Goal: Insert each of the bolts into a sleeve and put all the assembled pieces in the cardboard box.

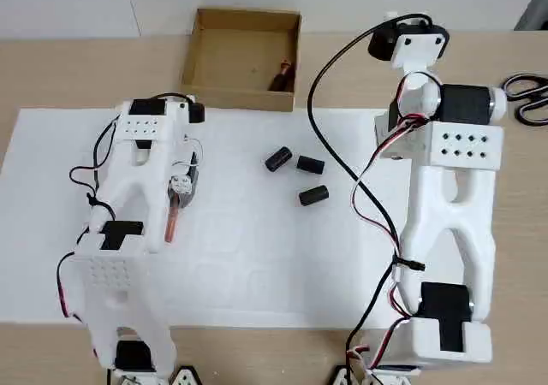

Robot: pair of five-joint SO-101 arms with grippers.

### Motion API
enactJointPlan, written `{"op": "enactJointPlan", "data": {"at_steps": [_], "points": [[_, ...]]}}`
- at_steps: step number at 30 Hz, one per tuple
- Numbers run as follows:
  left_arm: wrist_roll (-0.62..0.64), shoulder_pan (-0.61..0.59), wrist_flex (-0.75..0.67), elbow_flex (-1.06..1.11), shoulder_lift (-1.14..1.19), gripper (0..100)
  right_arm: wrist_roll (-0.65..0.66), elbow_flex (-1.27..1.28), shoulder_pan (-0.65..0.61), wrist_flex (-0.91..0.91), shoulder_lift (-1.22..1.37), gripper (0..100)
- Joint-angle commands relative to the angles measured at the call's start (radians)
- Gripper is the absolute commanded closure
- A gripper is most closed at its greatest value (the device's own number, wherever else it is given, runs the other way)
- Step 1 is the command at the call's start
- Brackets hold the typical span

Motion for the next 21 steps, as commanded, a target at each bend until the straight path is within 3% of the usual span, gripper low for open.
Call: {"op": "enactJointPlan", "data": {"at_steps": [1,3,11,21], "points": [[-0.005,0.008,-0.032,-0.036,0.003,93,0.002,-0.046,-0.001,0.004,-0.065,99.1],[-0.005,0.009,-0.032,-0.036,0.003,99,0.002,-0.046,-0.001,0.004,-0.065,99.1],[-0.003,0.014,0.051,-0.108,-0.029,100,0.008,-0.051,-0.001,-0.001,-0.067,99.1],[-0.002,0.014,0.112,-0.120,-0.443,100,0.009,-0.049,-0.005,-0.001,-0.394,99.1]]}}
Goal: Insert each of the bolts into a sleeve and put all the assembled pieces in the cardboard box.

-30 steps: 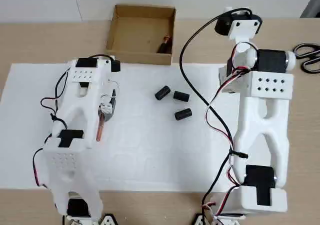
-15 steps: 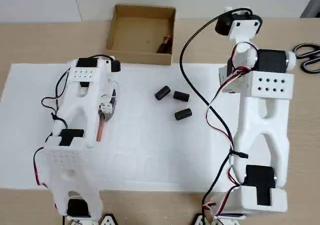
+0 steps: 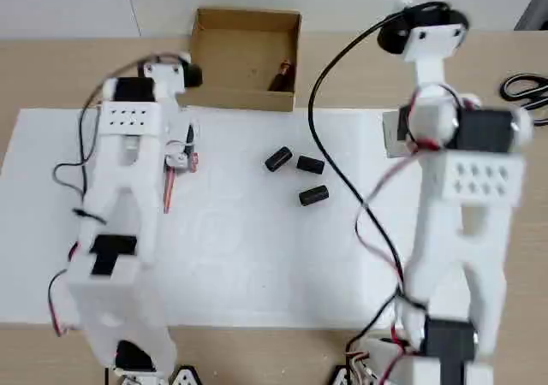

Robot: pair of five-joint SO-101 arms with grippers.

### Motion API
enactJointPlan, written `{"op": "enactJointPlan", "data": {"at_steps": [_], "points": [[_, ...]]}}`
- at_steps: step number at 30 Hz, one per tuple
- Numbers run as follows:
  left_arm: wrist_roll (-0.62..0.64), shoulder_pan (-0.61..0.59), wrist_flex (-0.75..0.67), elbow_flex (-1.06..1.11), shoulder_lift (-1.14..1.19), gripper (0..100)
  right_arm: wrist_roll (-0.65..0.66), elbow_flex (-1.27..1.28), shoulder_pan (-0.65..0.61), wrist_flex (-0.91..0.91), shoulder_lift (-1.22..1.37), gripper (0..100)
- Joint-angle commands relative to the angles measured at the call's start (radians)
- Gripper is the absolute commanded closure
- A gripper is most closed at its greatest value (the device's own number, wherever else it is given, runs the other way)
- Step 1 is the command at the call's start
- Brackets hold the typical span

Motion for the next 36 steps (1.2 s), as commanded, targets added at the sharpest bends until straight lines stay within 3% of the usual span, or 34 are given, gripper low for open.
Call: {"op": "enactJointPlan", "data": {"at_steps": [1,7,13,19,23,26,30,36], "points": [[-0.002,0.005,0.026,0.015,-0.235,100,0.009,-0.046,-0.005,0.002,-0.202,99.1],[0.000,0.005,0.026,0.143,-0.534,100,0.009,0.041,-0.005,0.007,-0.458,99.5],[0.061,0.003,0.000,0.272,-0.836,100,0.009,0.334,0.001,-0.053,-0.731,99.5],[0.196,0.081,-0.288,0.503,-1.073,100,0.000,0.727,-0.033,-0.303,-0.886,99.5],[0.292,0.233,-0.448,0.688,-1.171,100,-0.005,0.954,-0.157,-0.490,-0.954,99.5],[0.348,0.304,-0.571,0.799,-1.206,100,-0.089,1.094,-0.263,-0.590,-1.030,99.5],[0.391,0.313,-0.760,0.915,-1.234,100,-0.218,1.267,-0.363,-0.667,-1.162,99.5],[0.440,0.321,-0.879,0.969,-1.246,100,-0.233,1.522,-0.489,-0.760,-1.340,99.5]]}}
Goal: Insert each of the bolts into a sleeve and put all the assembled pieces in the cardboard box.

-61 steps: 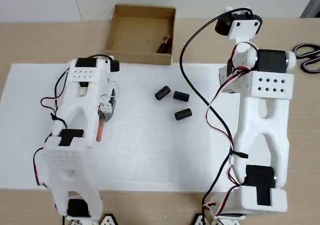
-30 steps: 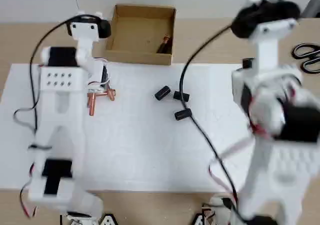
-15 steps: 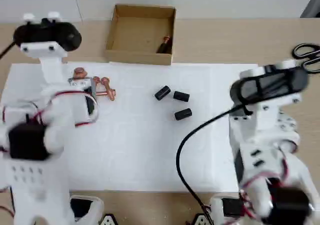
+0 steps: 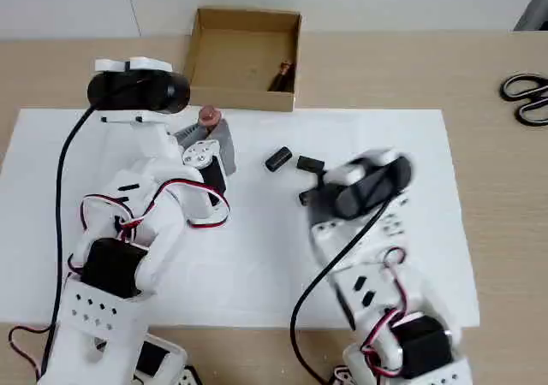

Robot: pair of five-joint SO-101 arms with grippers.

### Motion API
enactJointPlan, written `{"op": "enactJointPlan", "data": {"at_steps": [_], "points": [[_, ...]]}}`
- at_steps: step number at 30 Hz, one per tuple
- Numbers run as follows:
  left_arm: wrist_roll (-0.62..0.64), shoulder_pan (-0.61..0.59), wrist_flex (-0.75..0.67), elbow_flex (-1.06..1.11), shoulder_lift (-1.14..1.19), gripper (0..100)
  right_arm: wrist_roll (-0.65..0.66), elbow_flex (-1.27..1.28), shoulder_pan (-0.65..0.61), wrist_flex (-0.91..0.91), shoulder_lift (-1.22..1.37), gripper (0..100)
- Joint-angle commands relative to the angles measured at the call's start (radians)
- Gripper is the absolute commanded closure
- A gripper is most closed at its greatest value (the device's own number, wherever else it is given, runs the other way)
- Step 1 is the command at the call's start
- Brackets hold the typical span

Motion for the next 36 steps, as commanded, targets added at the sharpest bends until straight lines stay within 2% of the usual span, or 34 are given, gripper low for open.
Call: {"op": "enactJointPlan", "data": {"at_steps": [1,6,11,15,19,36], "points": [[0.061,0.005,-0.057,-0.001,-0.020,100,-0.017,0.132,-0.042,-0.047,-0.110,99.5],[0.175,0.015,-0.055,-0.016,0.017,100,-0.017,0.322,-0.045,-0.139,-0.294,99.5],[0.150,0.137,-0.054,-0.025,0.028,100,-0.015,0.420,-0.050,-0.214,-0.305,99.5],[0.087,0.201,-0.052,-0.019,0.029,100,-0.015,0.450,-0.122,-0.214,-0.309,99.5],[0.078,0.213,-0.048,-0.005,0.028,100,-0.015,0.456,-0.165,-0.220,-0.309,99.5],[0.083,0.256,-0.054,0.116,0.028,100,-0.017,0.430,-0.165,-0.220,-0.311,99.5]]}}
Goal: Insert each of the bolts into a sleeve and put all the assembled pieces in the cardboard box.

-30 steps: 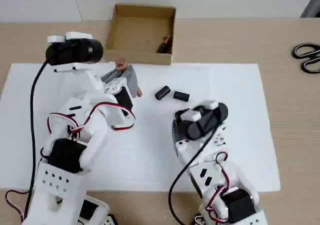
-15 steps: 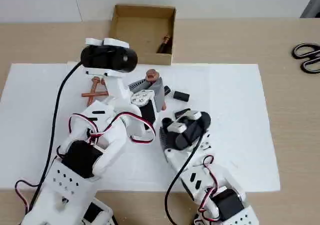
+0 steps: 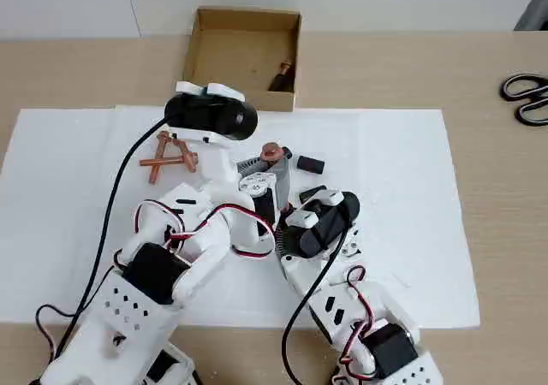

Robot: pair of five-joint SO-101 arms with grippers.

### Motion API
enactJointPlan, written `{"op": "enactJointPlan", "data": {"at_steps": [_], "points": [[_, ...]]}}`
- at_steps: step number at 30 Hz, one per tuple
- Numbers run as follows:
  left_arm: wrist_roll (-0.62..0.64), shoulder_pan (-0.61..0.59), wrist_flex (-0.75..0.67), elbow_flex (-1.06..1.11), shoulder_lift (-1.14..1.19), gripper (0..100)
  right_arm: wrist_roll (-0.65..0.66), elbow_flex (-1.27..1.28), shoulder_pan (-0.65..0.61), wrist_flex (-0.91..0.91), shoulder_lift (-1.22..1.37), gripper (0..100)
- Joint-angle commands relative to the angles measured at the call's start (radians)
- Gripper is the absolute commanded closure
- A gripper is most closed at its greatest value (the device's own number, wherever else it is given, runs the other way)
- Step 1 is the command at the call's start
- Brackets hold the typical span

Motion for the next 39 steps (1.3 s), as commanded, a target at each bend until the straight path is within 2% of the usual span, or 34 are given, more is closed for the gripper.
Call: {"op": "enactJointPlan", "data": {"at_steps": [1,7,15,18,27,39], "points": [[-0.003,0.006,-0.028,0.001,-0.002,100,-0.009,-0.034,-0.004,-0.025,-0.016,99.5],[-0.005,0.000,-0.032,0.001,-0.002,100,-0.009,-0.055,-0.005,-0.019,-0.016,99.5],[-0.009,-0.003,-0.121,0.062,-0.002,100,-0.009,-0.055,-0.005,-0.018,-0.016,99.5],[-0.011,-0.003,-0.120,0.067,-0.002,100,-0.009,-0.055,-0.005,-0.018,-0.016,99.5],[-0.138,0.000,-0.118,0.119,-0.006,100,-0.009,-0.057,-0.005,-0.018,-0.016,99.5],[-0.135,0.002,-0.026,0.124,-0.005,100,-0.008,-0.057,-0.005,-0.018,-0.016,99.5]]}}
